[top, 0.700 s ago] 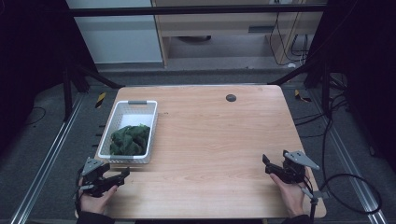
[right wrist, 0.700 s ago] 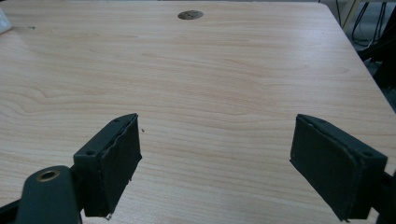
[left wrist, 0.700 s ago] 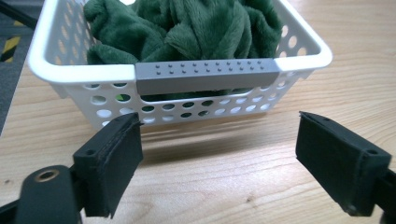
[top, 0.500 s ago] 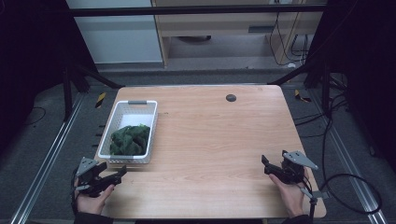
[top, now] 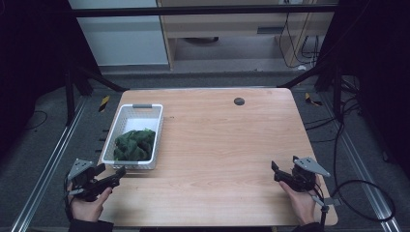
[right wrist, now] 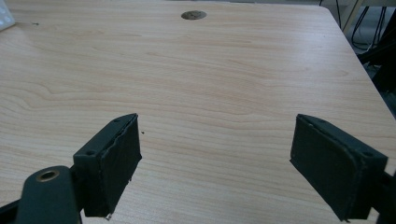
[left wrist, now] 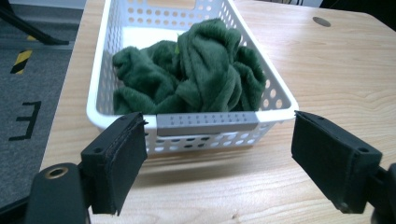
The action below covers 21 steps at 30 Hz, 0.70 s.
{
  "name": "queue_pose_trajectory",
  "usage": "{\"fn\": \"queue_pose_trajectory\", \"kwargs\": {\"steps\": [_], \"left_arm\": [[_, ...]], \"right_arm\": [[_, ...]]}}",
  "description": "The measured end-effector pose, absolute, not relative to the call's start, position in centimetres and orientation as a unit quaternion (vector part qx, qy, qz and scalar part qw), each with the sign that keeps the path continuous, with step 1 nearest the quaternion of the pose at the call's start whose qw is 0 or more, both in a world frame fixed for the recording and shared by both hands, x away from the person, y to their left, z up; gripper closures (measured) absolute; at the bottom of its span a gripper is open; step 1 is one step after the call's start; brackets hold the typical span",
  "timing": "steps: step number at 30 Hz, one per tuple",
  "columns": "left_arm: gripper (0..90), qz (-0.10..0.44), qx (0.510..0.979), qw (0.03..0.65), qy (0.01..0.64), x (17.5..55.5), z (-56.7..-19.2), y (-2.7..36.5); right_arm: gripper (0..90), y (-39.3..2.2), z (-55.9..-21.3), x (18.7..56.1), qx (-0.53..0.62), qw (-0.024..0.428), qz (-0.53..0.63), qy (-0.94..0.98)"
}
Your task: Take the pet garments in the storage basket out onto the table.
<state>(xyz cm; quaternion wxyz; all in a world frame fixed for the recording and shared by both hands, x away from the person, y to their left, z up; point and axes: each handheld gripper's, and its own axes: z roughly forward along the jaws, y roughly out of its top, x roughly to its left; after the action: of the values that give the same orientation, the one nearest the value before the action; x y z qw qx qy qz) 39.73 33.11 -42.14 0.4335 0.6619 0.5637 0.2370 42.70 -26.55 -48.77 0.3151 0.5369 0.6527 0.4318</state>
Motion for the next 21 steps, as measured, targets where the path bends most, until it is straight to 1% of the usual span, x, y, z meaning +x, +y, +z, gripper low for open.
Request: {"fn": "queue_pose_trajectory", "kwargs": {"steps": [14,21], "left_arm": [[18.4,0.246,0.667,0.437,0.550,41.6,-39.5,33.1],[18.4,0.244,0.678,0.431,0.543,43.4,-37.8,32.8]], "right_arm": [[14.9,-26.7,-49.0,42.8,0.538,0.319,0.417,0.659],[14.4,-26.3,-48.9,42.8,0.531,0.322,0.409,0.669]]}}
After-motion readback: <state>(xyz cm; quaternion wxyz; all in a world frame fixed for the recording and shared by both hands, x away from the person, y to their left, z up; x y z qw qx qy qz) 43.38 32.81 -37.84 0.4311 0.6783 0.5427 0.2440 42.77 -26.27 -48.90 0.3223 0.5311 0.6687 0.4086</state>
